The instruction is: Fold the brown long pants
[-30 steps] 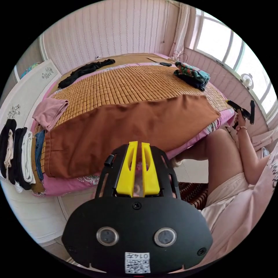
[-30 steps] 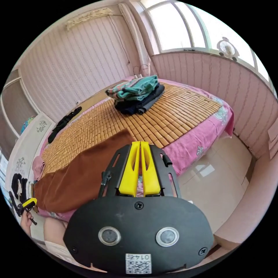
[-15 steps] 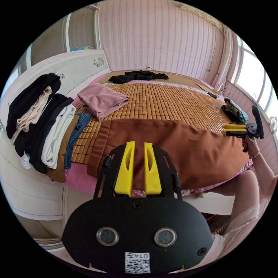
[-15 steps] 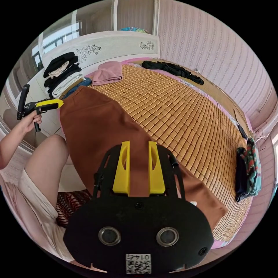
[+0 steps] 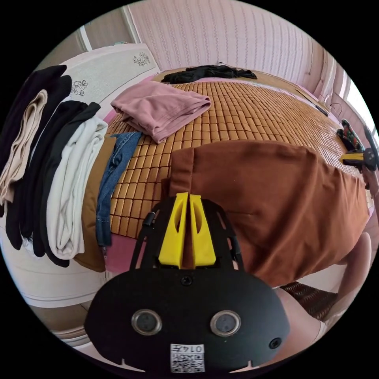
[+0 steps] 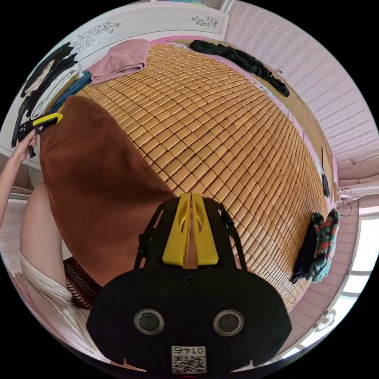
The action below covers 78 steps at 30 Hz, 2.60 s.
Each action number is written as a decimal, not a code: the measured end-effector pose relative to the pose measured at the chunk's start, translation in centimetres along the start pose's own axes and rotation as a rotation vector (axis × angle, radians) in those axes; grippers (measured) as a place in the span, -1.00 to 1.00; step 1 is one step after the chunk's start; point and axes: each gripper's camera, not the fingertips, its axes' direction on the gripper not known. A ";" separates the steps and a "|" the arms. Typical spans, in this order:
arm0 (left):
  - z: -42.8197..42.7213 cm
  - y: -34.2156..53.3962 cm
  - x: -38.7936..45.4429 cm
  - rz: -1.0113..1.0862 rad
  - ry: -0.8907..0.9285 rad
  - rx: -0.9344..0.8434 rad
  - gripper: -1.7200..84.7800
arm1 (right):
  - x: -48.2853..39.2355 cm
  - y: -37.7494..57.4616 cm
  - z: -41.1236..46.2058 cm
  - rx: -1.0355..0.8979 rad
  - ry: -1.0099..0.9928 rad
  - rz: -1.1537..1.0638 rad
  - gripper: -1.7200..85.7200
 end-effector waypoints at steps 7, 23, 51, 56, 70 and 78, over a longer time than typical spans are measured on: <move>-1.6 1.9 -0.6 -0.068 -0.027 0.138 -0.98 | -2.6 -0.5 -2.3 -0.001 0.085 -0.071 -0.98; -3.4 9.6 29.9 0.610 0.314 0.288 -0.98 | -6.3 -6.2 -3.8 -0.123 -0.147 -0.172 -0.98; 0.6 7.0 25.1 0.553 0.581 0.315 -0.98 | -0.4 13.7 1.6 0.106 -0.284 0.134 -0.98; -0.3 6.7 25.7 0.622 0.613 0.304 -0.98 | 7.4 33.3 1.9 0.252 -0.304 0.553 -0.96; -3.1 0.9 32.4 0.645 0.585 0.185 -0.79 | 10.4 61.9 12.8 0.374 -0.077 1.180 -0.66; -1.3 -1.2 34.6 0.617 0.516 0.058 -0.78 | 12.1 64.6 18.6 0.367 -0.169 1.217 -0.78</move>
